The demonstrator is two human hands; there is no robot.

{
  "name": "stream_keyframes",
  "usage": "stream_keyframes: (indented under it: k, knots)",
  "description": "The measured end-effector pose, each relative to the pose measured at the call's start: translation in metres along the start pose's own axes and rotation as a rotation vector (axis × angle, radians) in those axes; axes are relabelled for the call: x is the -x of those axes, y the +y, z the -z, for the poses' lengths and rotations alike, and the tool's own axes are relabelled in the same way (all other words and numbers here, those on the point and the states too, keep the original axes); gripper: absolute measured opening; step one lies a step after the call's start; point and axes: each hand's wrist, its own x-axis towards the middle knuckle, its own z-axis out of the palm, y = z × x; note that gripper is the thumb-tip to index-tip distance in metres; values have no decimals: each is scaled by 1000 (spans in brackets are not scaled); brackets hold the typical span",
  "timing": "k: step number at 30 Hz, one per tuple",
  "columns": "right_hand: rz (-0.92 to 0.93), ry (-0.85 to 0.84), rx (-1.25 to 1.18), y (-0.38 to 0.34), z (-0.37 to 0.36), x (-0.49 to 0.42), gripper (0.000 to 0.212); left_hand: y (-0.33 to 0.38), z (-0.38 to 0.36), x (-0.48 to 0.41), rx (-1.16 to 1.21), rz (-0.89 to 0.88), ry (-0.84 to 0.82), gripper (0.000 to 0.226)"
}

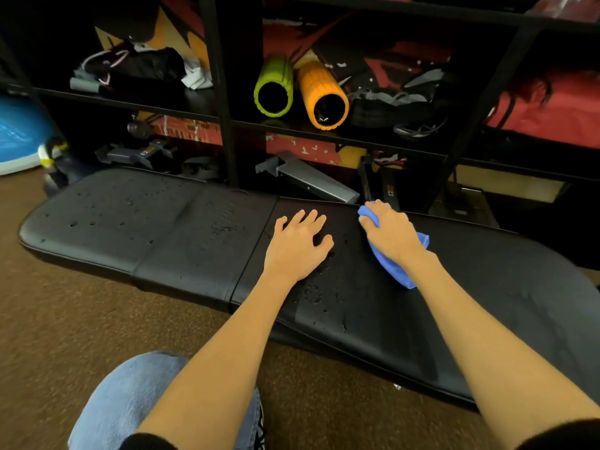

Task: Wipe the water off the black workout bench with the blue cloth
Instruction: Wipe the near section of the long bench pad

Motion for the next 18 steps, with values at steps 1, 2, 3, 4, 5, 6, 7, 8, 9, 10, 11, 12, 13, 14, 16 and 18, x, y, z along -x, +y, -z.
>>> stream_keyframes:
  k: [1,2,3,4,5,6,7,8,9,10,11,12,13,14,16,18]
  knots:
    - [21,-5,-11,-5,-1,7,46,0,0,0,1,3,-1,53]
    - [48,-12,-18,-9,-2,16,46,0,0,0,4,6,-3,53]
    - [82,-23,-17,-13,-3,25,46,1,-1,0,7,7,-4,53]
    - [121,-39,-12,-14,-3,36,46,1,-1,0,12,7,-4,53]
    - [164,-57,-10,-14,-3,47,46,1,-1,1,17,9,-5,53]
    - [204,-77,-21,-11,-2,58,47,1,-2,1,21,11,-6,53]
    - [241,-92,-38,-7,0,69,48,1,-1,1,22,11,-8,53]
    - [267,-104,-57,0,3,78,49,0,-1,0,19,12,-12,53]
    - [280,-113,-71,7,7,85,49,0,-1,0,17,11,-14,53]
    - [280,-112,-77,16,12,88,49,1,-1,0,15,9,-15,53]
    - [269,-98,-75,25,17,86,49,1,-1,-1,14,6,-12,53]
    - [243,-75,-70,34,20,81,48,2,-1,-1,12,4,-7,53]
    - [197,-48,-64,41,21,72,49,2,-1,-1,10,2,-5,53]
    - [129,-25,-59,45,20,62,50,2,0,-2,7,2,-6,53]
    - [-26,27,-48,43,15,42,53,1,0,-1,0,6,-14,53]
    - [-112,98,13,29,6,28,51,-1,0,0,-1,10,-20,53]
